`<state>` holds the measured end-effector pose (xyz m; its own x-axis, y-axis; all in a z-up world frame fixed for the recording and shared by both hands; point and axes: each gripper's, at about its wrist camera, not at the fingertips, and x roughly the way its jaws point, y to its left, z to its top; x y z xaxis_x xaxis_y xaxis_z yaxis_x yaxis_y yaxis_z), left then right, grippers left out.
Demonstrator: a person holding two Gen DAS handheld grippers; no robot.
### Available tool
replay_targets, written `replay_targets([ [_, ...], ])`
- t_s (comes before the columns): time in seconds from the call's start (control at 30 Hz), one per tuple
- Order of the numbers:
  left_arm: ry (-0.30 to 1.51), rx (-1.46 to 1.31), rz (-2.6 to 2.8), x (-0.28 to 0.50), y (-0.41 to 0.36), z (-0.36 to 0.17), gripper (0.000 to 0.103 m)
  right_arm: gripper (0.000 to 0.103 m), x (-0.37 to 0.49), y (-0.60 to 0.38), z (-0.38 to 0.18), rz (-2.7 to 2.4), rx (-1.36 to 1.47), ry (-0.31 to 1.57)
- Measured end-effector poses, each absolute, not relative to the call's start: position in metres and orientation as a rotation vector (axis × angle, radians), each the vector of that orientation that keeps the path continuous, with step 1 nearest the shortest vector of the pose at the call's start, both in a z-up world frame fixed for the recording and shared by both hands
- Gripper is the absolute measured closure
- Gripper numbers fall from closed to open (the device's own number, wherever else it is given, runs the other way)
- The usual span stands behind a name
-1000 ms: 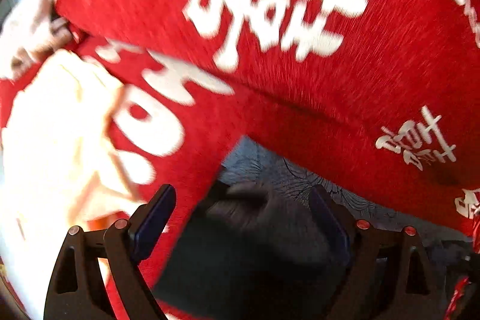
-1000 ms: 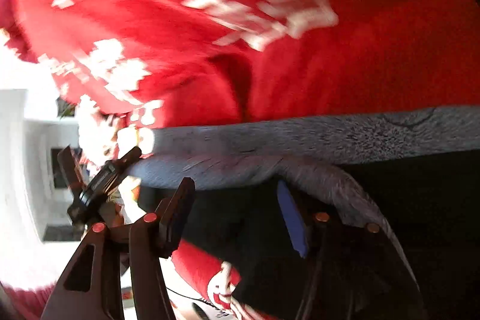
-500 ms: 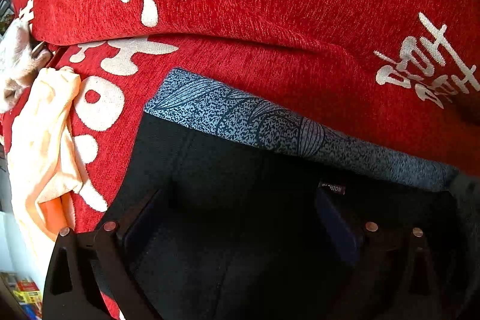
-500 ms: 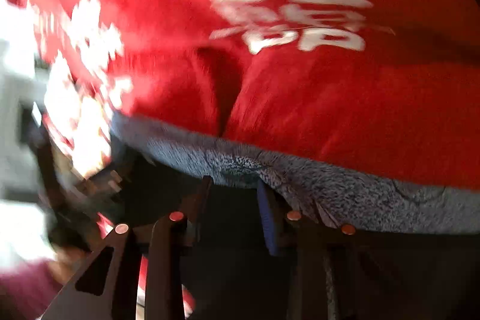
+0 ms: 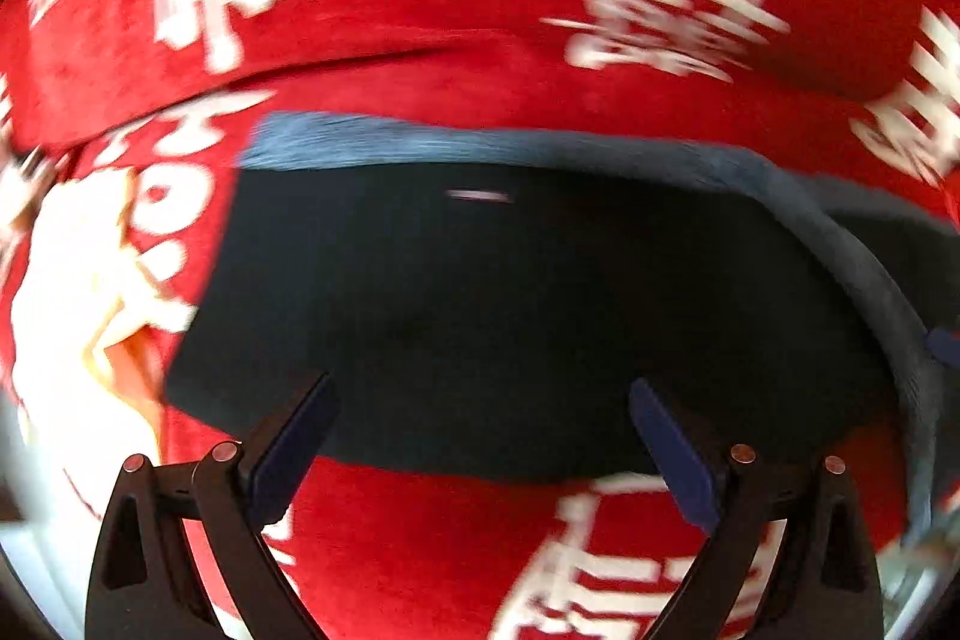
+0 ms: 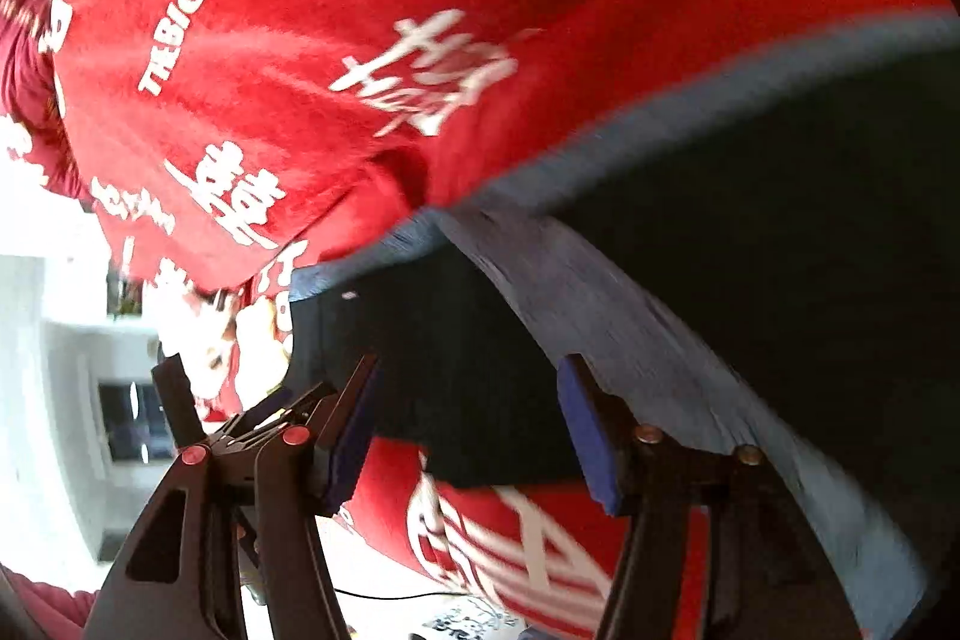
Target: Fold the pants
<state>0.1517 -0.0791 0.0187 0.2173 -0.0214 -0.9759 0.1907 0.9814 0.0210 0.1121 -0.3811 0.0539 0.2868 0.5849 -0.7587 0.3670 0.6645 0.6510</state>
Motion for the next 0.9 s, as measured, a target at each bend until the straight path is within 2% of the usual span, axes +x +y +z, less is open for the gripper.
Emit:
replay_targets([
  [0.3, 1.364, 0.121, -0.514, 0.099, -0.186, 0.04, 0.005, 0.04, -0.05, -0.441, 0.063, -0.182, 0.99, 1.249],
  [0.47, 1.438, 0.078, -0.634, 0.082, -0.249, 0.024, 0.005, 0.04, -0.114, -0.486, 0.057, -0.357, 0.972, 1.221],
  [0.63, 1.507, 0.041, -0.647, 0.073, -0.306, -0.008, 0.005, 0.039, -0.166, -0.534, 0.043, -0.469, 0.958, 1.234],
  [0.9, 1.535, 0.026, -0.628, 0.059, -0.352, -0.021, 0.005, 0.037, -0.185, -0.566, -0.003, -0.294, 1.109, 1.277],
])
